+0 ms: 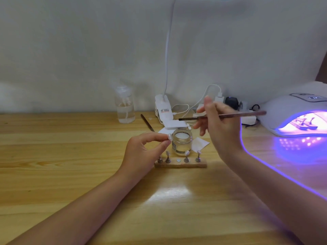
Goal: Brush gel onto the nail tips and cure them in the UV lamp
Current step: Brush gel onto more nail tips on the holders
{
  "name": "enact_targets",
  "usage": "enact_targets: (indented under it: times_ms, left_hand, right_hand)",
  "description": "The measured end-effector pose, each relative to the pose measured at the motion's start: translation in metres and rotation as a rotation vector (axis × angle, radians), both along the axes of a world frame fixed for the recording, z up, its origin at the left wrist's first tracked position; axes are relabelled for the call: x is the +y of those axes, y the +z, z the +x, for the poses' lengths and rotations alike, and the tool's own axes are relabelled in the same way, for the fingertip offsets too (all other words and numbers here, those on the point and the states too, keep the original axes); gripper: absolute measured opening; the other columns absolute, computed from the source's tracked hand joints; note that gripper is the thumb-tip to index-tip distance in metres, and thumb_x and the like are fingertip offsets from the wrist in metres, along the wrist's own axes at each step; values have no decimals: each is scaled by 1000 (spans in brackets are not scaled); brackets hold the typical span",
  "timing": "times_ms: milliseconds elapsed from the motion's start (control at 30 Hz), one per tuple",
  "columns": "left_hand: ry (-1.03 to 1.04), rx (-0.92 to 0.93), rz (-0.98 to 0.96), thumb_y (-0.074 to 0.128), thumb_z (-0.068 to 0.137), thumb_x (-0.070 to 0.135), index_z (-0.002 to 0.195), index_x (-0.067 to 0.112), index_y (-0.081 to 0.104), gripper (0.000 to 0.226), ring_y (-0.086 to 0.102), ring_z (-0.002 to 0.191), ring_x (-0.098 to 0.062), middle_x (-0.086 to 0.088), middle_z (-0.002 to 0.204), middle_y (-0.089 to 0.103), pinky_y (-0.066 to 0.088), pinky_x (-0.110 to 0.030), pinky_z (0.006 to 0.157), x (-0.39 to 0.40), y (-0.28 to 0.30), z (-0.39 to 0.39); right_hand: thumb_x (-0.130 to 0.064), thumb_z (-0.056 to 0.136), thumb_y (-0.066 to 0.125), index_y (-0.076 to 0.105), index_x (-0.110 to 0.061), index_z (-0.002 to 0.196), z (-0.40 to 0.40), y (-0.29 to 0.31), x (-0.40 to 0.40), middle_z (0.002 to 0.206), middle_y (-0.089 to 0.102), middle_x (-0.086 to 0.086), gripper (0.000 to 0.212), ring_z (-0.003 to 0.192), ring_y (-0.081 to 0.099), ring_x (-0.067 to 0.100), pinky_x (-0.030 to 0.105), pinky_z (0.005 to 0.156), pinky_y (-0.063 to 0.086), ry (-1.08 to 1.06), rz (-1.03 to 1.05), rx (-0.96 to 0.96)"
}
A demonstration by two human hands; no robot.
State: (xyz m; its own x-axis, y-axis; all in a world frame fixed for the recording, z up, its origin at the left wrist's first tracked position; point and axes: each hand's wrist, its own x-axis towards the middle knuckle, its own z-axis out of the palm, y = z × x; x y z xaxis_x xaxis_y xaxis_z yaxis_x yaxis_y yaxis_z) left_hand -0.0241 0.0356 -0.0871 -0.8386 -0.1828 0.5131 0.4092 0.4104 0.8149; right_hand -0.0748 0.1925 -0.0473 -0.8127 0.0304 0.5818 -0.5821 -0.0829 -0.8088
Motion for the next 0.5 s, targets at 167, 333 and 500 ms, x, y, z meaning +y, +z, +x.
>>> enact_targets:
  times_ms: [167, 333, 500]
  left_hand:
    - [9, 4, -10, 72, 74, 9, 81, 22, 71, 15, 61, 80, 8, 15, 80, 67, 41, -3, 72, 0, 0, 0]
    - [10, -1, -10, 71, 75, 8, 81, 25, 70, 18, 61, 79, 6, 13, 82, 68, 41, -3, 72, -1, -1, -1]
    - [9, -1, -8, 71, 75, 8, 79, 27, 70, 19, 61, 79, 6, 12, 80, 68, 40, -2, 72, 0, 0, 0]
  right_hand:
    - [-34, 84, 51, 67, -15, 69, 18, -17, -5, 56, 65, -1, 30, 49, 57, 4, 15, 52, 45, 67, 47, 91]
    - [-35, 85, 50, 67, -13, 65, 24, -23, -8, 52, 63, -7, 33, 48, 57, 2, 13, 50, 44, 90, 66, 121]
    - [-38, 85, 47, 66, -16, 68, 23, -24, -9, 56, 62, -5, 34, 50, 57, 1, 13, 52, 44, 87, 97, 150]
